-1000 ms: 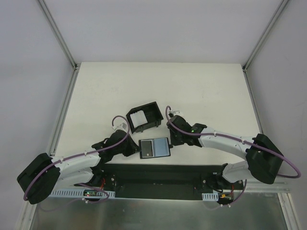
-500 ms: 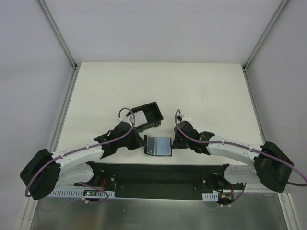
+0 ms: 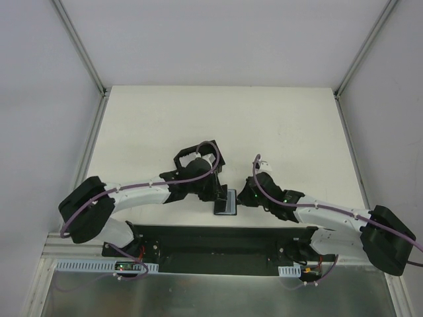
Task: Put the credit cards into the card holder
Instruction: Close the card holder at the center of the board.
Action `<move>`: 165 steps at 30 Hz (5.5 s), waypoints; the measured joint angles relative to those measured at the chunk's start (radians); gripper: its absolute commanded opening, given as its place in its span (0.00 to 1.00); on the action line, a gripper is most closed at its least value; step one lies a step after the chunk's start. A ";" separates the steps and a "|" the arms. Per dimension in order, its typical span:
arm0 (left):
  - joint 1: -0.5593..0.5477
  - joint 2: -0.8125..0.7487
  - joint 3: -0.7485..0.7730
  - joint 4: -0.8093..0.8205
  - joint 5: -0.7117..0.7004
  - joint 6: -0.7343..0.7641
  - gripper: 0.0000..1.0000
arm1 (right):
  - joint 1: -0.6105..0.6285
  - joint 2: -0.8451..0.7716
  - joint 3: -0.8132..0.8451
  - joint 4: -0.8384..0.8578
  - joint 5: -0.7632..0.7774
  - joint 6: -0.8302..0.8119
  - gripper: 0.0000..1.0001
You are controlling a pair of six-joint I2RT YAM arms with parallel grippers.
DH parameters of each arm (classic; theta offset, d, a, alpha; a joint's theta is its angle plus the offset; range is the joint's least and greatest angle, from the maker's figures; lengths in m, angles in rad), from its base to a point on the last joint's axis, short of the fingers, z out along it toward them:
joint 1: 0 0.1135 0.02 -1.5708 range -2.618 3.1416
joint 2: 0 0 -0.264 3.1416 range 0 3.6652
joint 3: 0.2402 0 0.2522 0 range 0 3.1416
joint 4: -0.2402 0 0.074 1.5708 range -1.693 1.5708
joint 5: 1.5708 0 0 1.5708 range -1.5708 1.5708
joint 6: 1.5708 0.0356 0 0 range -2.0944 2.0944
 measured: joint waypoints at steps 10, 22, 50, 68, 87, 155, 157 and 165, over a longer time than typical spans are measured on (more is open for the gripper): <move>-0.021 0.178 0.055 0.048 0.063 -0.027 0.47 | 0.000 -0.056 -0.026 0.006 0.017 0.019 0.01; -0.021 0.162 0.001 0.094 0.057 -0.051 0.25 | -0.001 0.015 0.012 0.016 -0.033 0.012 0.00; -0.021 -0.006 -0.061 -0.082 -0.132 0.048 0.42 | -0.010 0.203 0.129 0.013 -0.131 -0.005 0.00; -0.021 0.123 -0.028 -0.001 -0.098 0.026 0.29 | -0.007 0.185 0.129 -0.016 -0.162 -0.010 0.00; -0.020 0.138 -0.020 0.008 -0.081 0.019 0.34 | -0.045 0.018 0.167 -0.111 -0.180 -0.132 0.28; -0.021 0.146 0.000 -0.012 -0.081 0.034 0.37 | -0.191 0.138 0.151 -0.078 -0.359 -0.163 0.02; -0.021 0.146 0.000 -0.012 -0.081 0.034 0.37 | -0.191 0.141 0.151 -0.076 -0.360 -0.162 0.03; -0.021 0.146 0.000 -0.011 -0.081 0.034 0.37 | -0.191 0.161 0.127 -0.068 -0.371 -0.142 0.17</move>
